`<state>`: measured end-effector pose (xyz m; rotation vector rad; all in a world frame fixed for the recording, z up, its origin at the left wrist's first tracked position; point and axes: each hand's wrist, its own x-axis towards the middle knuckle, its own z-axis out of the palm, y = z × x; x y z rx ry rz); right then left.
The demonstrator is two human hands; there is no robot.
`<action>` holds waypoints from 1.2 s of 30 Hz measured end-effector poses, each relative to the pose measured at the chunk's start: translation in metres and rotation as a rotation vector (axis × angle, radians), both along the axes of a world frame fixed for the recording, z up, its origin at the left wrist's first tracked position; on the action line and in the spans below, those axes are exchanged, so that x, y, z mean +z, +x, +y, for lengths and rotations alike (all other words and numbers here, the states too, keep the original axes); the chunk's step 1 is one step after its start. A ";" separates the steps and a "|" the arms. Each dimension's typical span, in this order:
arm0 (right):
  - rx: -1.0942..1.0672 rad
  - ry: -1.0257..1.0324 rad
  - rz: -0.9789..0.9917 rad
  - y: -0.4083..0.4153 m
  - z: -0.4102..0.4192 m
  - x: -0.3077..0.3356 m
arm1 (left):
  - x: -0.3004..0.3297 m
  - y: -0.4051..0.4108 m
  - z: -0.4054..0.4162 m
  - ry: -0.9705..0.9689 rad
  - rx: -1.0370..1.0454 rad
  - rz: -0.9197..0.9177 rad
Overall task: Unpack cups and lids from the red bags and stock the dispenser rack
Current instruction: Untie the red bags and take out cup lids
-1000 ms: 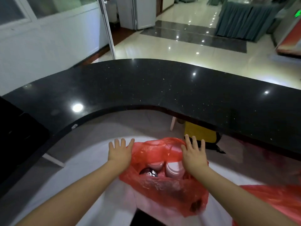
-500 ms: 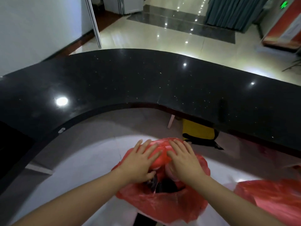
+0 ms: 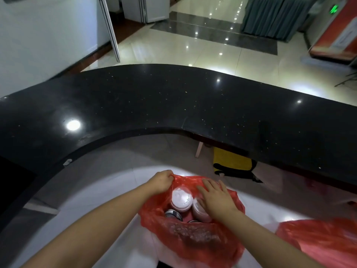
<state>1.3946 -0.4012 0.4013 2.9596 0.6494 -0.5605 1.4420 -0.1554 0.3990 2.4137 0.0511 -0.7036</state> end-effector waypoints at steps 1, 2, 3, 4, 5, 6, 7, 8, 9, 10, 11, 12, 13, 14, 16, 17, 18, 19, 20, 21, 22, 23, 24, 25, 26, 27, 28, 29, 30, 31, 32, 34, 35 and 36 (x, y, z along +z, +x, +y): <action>-0.008 0.004 0.008 0.002 -0.001 -0.004 | -0.003 0.001 -0.001 -0.007 0.005 0.022; -0.016 0.010 0.019 0.004 -0.001 -0.007 | -0.006 0.001 -0.001 -0.008 0.006 0.041; -0.023 0.015 0.030 0.007 0.000 -0.009 | -0.009 0.001 0.000 -0.005 0.006 0.059; -0.030 0.013 0.045 0.009 0.000 -0.012 | -0.012 0.000 0.000 0.005 0.005 0.070; -0.038 0.011 0.058 0.010 0.000 -0.016 | -0.016 -0.002 0.001 0.018 0.003 0.068; -0.049 0.010 0.067 0.012 0.000 -0.020 | -0.020 -0.005 0.002 0.042 -0.001 0.047; -0.061 0.010 0.075 0.013 0.000 -0.023 | -0.023 -0.008 0.004 0.080 -0.007 0.007; -0.076 0.013 0.084 0.013 -0.001 -0.026 | -0.026 -0.011 0.007 0.146 -0.023 -0.050; -0.093 0.019 0.094 0.014 -0.002 -0.029 | -0.029 -0.014 0.010 0.231 -0.057 -0.121; -0.113 0.029 0.106 0.015 -0.003 -0.030 | -0.033 -0.017 0.013 0.315 -0.100 -0.190; -0.137 0.040 0.123 0.017 -0.004 -0.031 | -0.037 -0.019 0.017 0.370 -0.129 -0.247; -0.165 0.055 0.141 0.019 -0.004 -0.032 | -0.041 -0.021 0.020 0.393 -0.135 -0.280; -0.193 0.075 0.157 0.022 -0.005 -0.034 | -0.044 -0.022 0.023 0.402 -0.130 -0.298; -0.221 0.098 0.173 0.025 -0.006 -0.035 | -0.049 -0.024 0.026 0.411 -0.128 -0.311; -0.284 0.155 0.201 0.030 -0.007 -0.038 | -0.060 -0.029 0.030 0.436 -0.145 -0.323; -0.309 0.182 0.203 0.032 -0.007 -0.039 | -0.065 -0.032 0.032 0.435 -0.147 -0.315; -0.326 0.203 0.193 0.033 -0.008 -0.040 | -0.067 -0.035 0.032 0.420 -0.140 -0.299; -0.334 0.216 0.183 0.034 -0.008 -0.040 | -0.067 -0.037 0.033 0.393 -0.128 -0.278; -0.334 0.225 0.187 0.035 -0.008 -0.039 | -0.065 -0.039 0.033 0.351 -0.119 -0.253; -0.330 0.236 0.199 0.035 -0.007 -0.037 | -0.062 -0.040 0.033 0.285 -0.112 -0.221; -0.326 0.252 0.205 0.034 -0.007 -0.034 | -0.057 -0.042 0.033 0.197 -0.095 -0.196; -0.322 0.278 0.187 0.031 -0.008 -0.030 | -0.049 -0.044 0.034 0.112 -0.072 -0.197; -0.309 0.312 0.135 0.028 -0.009 -0.026 | -0.040 -0.046 0.034 0.044 -0.058 -0.248; -0.278 0.346 0.054 0.024 -0.011 -0.020 | -0.030 -0.047 0.034 0.007 -0.071 -0.359; -0.230 0.377 -0.043 0.019 -0.012 -0.015 | -0.020 -0.048 0.033 0.000 -0.124 -0.507; -0.172 0.415 -0.137 0.014 -0.012 -0.010 | -0.010 -0.049 0.030 0.003 -0.211 -0.652; -0.112 0.462 -0.218 0.008 -0.011 -0.005 | 0.001 -0.050 0.024 -0.003 -0.315 -0.750; -0.051 0.505 -0.278 0.003 -0.010 -0.001 | 0.009 -0.053 0.017 -0.010 -0.428 -0.795; 0.008 0.531 -0.315 -0.002 -0.008 0.002 | 0.015 -0.055 0.009 -0.009 -0.534 -0.800; 0.056 0.541 -0.327 -0.006 -0.006 0.005 | 0.019 -0.058 0.001 0.007 -0.625 -0.765; 0.089 0.541 -0.318 -0.010 -0.004 0.007 | 0.020 -0.060 -0.005 0.042 -0.700 -0.693; 0.104 0.519 -0.266 -0.017 -0.004 0.008 | 0.019 -0.064 -0.016 0.166 -0.786 -0.508; 0.096 0.495 -0.232 -0.020 -0.005 0.007 | 0.017 -0.066 -0.020 0.232 -0.788 -0.427; 0.084 0.464 -0.197 -0.022 -0.005 0.007 | 0.015 -0.068 -0.024 0.286 -0.765 -0.370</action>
